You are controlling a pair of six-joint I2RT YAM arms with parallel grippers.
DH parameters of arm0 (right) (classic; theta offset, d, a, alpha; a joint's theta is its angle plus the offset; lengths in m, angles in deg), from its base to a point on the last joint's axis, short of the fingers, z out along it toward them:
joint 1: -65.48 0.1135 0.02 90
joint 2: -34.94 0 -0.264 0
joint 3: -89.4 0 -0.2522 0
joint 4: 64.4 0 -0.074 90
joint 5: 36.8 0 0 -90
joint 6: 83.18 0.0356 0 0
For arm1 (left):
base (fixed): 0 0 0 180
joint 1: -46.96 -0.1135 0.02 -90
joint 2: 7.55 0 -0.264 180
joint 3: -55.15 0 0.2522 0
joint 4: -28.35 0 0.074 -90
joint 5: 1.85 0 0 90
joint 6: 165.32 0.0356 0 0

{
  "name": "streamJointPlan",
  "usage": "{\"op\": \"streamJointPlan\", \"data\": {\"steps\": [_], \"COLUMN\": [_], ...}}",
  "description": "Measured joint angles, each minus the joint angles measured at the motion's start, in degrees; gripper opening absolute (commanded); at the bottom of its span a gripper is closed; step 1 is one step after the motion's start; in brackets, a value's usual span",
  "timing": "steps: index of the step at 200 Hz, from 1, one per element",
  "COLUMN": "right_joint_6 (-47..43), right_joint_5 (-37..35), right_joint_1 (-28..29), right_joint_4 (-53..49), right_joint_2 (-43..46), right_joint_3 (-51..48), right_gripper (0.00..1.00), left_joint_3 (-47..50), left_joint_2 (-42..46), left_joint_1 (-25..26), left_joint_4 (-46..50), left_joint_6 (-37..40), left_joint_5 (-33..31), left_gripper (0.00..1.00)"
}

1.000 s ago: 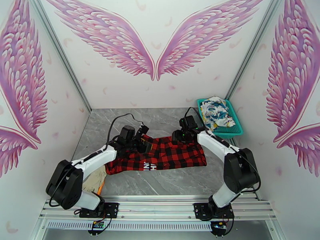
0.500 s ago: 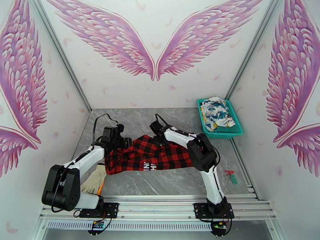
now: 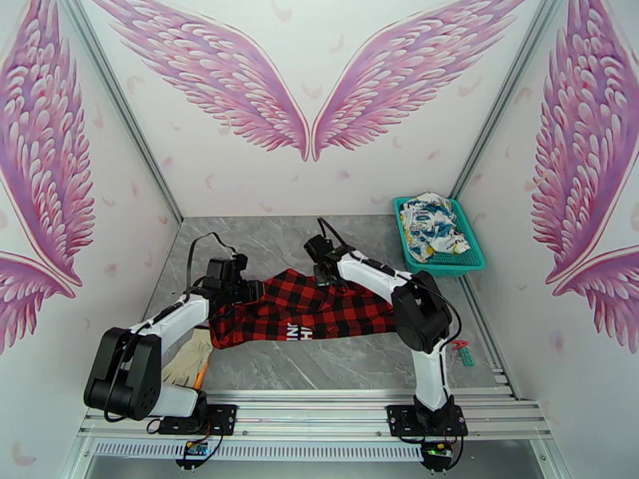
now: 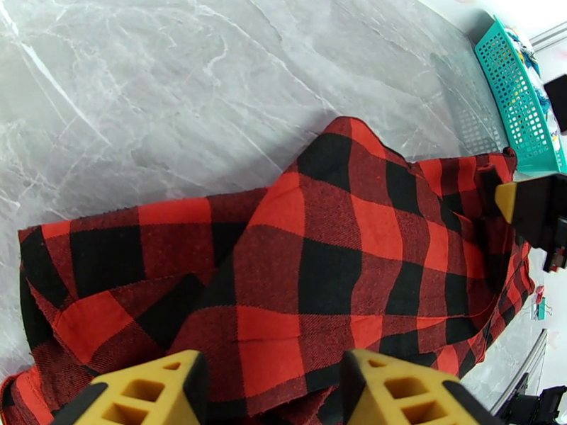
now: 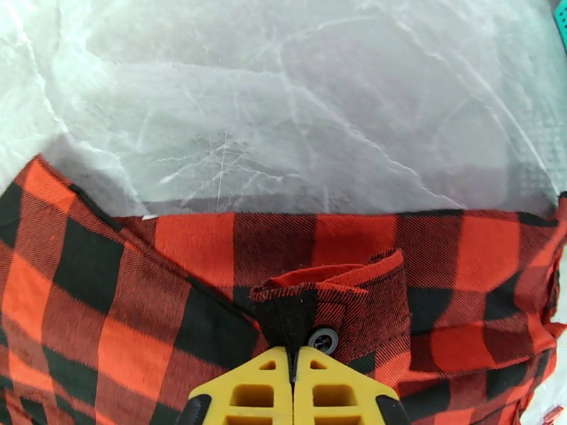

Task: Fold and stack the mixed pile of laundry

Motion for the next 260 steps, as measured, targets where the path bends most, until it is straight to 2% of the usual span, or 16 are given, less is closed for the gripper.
{"op": "streamJointPlan", "data": {"steps": [28, 57, 106, 140, 182, 209, 260], "right_joint_6": [-0.5, -5.3, -12.2, -13.3, -13.4, -14.1, -18.3], "right_joint_5": [-0.2, 2.4, 6.7, 8.2, 9.7, 13.4, 20.4], "right_joint_1": [-0.1, -1.2, -5.1, -8.2, -12.3, -12.5, -12.5], "right_joint_4": [7.5, 18.2, 31.4, 38.8, 45.4, 48.8, 53.6], "right_joint_2": [13.6, 27.4, 39.3, 43.3, 43.5, 43.3, 42.0], "right_joint_3": [-11.7, -21.1, -32.3, -43.2, -53.2, -52.7, -43.1], "right_gripper": [0.00, 0.00, 0.00, 0.00, 0.00, 0.00, 0.00], "left_joint_3": [0.1, 0.3, 1.1, 2.6, 4.9, 5.4, 5.7], "left_joint_2": [0.0, 0.0, 0.0, 0.0, 0.0, -0.2, -1.7], "left_joint_1": [0.0, 0.0, -0.3, -0.4, -0.4, -0.4, -0.5], "left_joint_4": [-0.5, -0.9, -1.2, -1.4, -1.3, -1.4, -1.4], "left_joint_6": [0.0, -0.3, -1.4, -1.5, -1.8, -1.9, -2.5], "left_joint_5": [0.1, 0.0, 0.0, -0.1, -0.9, -1.5, -1.8], "left_gripper": [0.55, 0.55, 0.55, 0.55, 0.56, 0.55, 0.55]}}
